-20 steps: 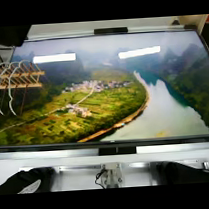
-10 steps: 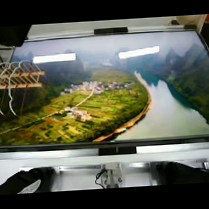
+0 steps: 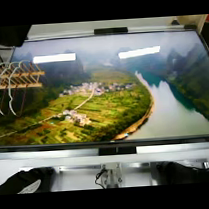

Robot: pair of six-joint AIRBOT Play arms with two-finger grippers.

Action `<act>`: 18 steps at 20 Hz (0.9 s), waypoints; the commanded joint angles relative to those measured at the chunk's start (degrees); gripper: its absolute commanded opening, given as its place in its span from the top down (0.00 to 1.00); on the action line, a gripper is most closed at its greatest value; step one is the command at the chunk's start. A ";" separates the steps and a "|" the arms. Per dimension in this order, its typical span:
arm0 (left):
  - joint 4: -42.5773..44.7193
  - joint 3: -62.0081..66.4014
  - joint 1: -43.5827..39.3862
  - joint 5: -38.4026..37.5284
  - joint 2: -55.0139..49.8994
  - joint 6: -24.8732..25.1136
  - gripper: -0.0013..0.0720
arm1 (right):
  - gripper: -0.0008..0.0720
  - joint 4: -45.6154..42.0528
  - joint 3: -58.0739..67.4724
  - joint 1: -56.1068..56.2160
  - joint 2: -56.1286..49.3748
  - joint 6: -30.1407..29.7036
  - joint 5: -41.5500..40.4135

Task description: Fold the shirts.

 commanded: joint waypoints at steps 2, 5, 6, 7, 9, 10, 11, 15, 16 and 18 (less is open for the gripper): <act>1.44 -0.68 0.02 -2.19 -0.66 0.11 0.15 | 0.16 2.47 -2.21 5.01 1.36 -0.17 22.84; 4.76 -3.32 0.02 -10.64 -2.89 0.04 0.16 | 0.16 -2.54 -12.70 24.81 5.77 -0.50 26.18; 5.51 -4.63 0.02 -13.84 -4.15 -0.28 0.16 | 0.16 -6.36 -17.57 33.77 8.04 0.15 24.94; 5.95 -5.97 0.02 -16.41 -5.66 -1.60 0.16 | 0.16 -9.86 -23.10 43.87 10.29 1.95 23.19; 9.09 -8.17 0.02 -21.46 -9.20 -2.56 0.16 | 0.16 -15.17 -32.61 63.28 12.55 10.16 19.04; 12.35 -8.85 0.02 -26.23 -11.32 -2.75 0.16 | 0.16 -17.03 -35.69 71.97 12.33 13.57 17.27; 16.06 -9.29 0.09 -32.41 -13.77 -4.68 0.16 | 0.16 -18.71 -37.75 80.26 11.32 14.14 16.20; 14.36 -15.41 0.20 -29.99 -15.43 -8.79 0.14 | 0.14 -21.77 -38.14 98.23 4.68 15.19 14.49; 12.81 -18.01 0.20 -26.73 -14.08 -9.90 0.13 | 0.14 -18.99 -38.14 98.95 3.91 15.17 12.85; 12.20 -24.92 0.22 -20.39 -10.27 -11.76 0.13 | 0.14 -12.74 -38.14 98.90 3.74 14.78 7.72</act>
